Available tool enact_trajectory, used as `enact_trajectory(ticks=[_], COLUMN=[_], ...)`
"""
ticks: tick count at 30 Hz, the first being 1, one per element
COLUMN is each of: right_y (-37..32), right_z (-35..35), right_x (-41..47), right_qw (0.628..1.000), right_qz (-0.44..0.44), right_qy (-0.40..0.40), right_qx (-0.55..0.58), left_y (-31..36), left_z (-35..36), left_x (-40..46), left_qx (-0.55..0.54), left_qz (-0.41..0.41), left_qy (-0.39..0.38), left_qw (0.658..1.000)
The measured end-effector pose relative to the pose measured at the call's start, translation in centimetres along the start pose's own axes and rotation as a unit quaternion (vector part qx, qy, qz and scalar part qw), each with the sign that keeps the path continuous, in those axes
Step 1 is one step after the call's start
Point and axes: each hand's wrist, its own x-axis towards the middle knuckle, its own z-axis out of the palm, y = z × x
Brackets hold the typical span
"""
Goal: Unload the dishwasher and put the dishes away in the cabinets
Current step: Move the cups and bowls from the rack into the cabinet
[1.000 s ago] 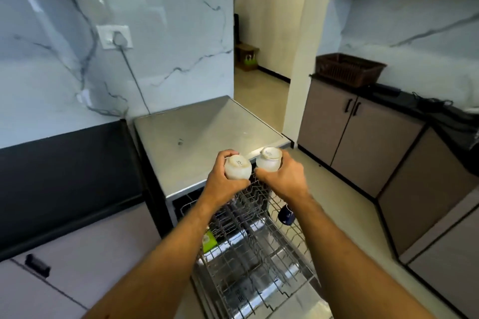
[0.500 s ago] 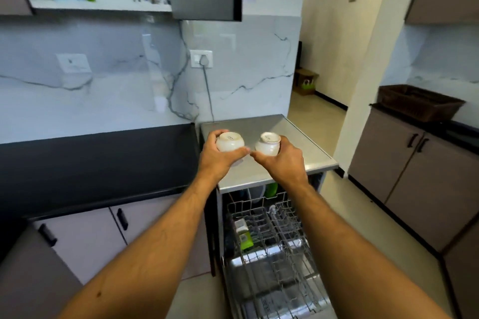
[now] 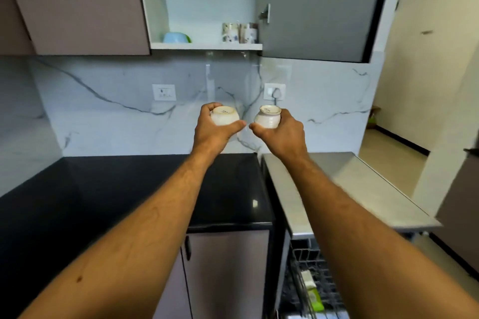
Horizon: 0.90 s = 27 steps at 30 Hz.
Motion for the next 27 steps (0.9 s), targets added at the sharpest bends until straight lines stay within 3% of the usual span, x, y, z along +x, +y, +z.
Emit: enact_trajectory(ticks=[14,27], right_y=[-10.7,-13.0], right_z=[13.6,18.5], right_x=[10.4,24.3], right_qw=[0.998,0.996], right_qz=[-0.036,-0.070], right_qy=[0.038,0.062], right_qx=[0.018,0.012], left_y=[0.3,0.0], left_z=[-10.7,-9.3], left_x=[15.1,28.1], left_qx=[0.018,-0.051], left_qz=[0.049,0.077], left_qy=[0.013,0.046], left_qw=[0.999,0.995])
